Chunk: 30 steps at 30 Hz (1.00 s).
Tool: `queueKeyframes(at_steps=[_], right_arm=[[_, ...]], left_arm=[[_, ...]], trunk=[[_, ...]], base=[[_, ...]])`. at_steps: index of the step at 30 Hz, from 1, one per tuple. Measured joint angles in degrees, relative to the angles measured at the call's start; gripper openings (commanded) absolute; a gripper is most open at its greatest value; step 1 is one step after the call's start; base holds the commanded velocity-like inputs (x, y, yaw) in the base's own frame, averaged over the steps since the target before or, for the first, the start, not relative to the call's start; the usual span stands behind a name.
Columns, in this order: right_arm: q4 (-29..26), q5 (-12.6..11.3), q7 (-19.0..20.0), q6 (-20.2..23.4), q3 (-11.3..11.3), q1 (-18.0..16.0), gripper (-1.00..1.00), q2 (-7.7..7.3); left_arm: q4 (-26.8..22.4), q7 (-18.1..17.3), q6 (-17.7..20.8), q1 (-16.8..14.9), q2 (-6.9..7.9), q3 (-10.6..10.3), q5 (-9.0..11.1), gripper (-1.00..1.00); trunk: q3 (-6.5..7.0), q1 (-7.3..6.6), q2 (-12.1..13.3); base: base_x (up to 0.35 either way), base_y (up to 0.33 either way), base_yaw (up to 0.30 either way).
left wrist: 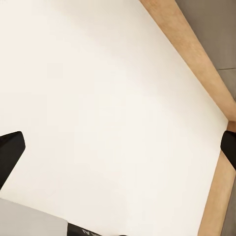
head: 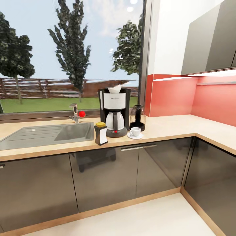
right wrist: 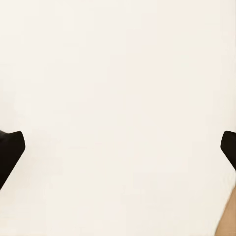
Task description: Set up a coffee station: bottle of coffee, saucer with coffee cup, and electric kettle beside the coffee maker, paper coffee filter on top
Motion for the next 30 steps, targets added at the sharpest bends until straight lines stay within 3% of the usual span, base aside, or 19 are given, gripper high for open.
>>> queueKeyframes(at_steps=[14, 30], right_arm=[[2.9, -0.2, -0.9, 0.0, 0.0, 0.0, 1.00, 0.56], [5.2, -0.3, -0.6, 0.0, -0.1, 0.0, 1.00, 3.71]], left_arm=[[0.0, 0.0, 0.0, 0.0, 0.00, 0.0, 0.0, 1.00], [0.0, 0.0, 0.0, 0.0, 0.00, 0.1, 0.0, 1.00]], trunk=[[0.00, 0.00, 0.0], [0.00, 0.00, 0.0]], base=[[0.000, 0.000, 0.000], [0.000, 0.000, 0.000]])
